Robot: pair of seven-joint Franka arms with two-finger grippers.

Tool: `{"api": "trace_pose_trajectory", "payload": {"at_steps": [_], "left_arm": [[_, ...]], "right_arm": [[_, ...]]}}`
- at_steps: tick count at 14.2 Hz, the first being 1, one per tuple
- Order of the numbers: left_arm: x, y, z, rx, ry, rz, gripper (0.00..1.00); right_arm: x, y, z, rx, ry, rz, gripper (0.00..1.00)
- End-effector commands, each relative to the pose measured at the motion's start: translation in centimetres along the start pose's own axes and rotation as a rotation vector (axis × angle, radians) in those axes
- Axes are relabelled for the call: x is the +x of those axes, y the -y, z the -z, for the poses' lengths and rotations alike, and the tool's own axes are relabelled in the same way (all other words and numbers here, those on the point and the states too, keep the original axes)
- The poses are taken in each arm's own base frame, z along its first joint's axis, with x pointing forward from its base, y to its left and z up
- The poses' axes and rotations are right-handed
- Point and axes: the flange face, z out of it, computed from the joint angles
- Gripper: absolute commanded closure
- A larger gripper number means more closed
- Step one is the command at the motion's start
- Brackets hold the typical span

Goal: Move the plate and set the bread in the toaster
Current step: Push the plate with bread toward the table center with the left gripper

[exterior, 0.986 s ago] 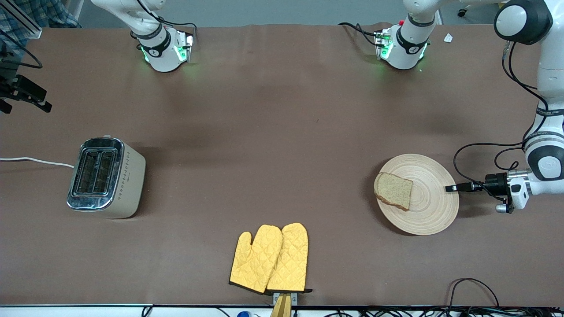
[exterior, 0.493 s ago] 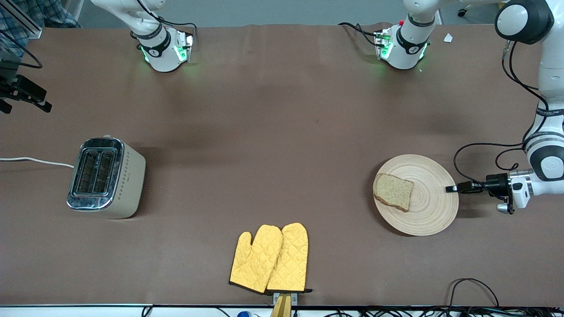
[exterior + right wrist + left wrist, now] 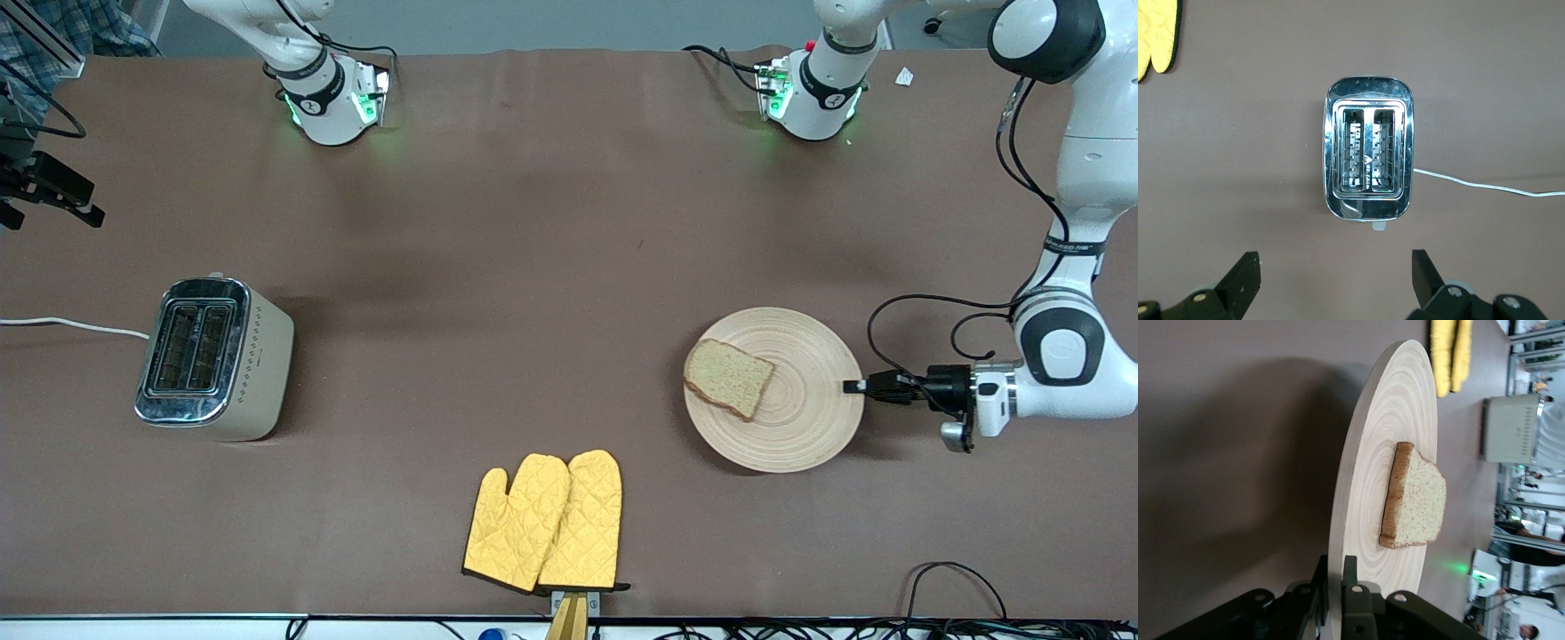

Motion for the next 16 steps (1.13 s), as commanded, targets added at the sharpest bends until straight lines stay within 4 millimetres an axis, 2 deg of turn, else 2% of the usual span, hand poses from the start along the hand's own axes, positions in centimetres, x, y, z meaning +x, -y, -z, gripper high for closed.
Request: {"api": "trace_pose_trajectory", "payload": {"at_steps": [1, 3, 5, 6, 8, 10, 14, 15, 16], "left_arm": [[1.5, -5.4, -3.3, -0.059, 0.066, 0.021, 1.00], [2.5, -9.0, -7.0, -0.072, 0.120, 0.066, 1.00], [3.2, -12.5, -11.9, -0.066, 0.175, 0.117, 1.00], [3.5, -13.8, -13.6, -0.064, 0.177, 0.131, 1.00], [3.9, -15.7, -16.6, -0.098, 0.168, 0.142, 1.00], [4.0, -16.8, -19.4, -0.114, 0.141, 0.156, 1.00], [2.8, -17.9, -25.8, -0.082, 0.073, 0.181, 1.00], [2.4, -17.9, -27.0, -0.067, 0.070, 0.175, 1.00], [1.9, -17.0, -27.9, -0.046, 0.051, 0.161, 1.00]], "right_arm": [[-0.3, -0.1, 0.3, -0.013, -0.009, 0.010, 0.00], [-0.3, -0.1, 0.4, -0.013, -0.012, 0.010, 0.00], [-0.1, -0.3, 0.6, -0.022, -0.028, 0.007, 0.00], [0.4, -0.6, 1.4, -0.032, -0.065, 0.008, 0.00], [0.5, -0.6, 1.4, -0.033, -0.065, 0.005, 0.00], [0.3, -1.1, 1.0, -0.032, -0.051, -0.003, 0.00], [0.4, -1.9, 0.2, -0.017, -0.026, -0.026, 0.00], [0.6, -2.0, -0.3, -0.016, -0.015, -0.024, 0.00], [1.0, -2.2, -1.0, -0.014, -0.003, -0.021, 0.00]]}}
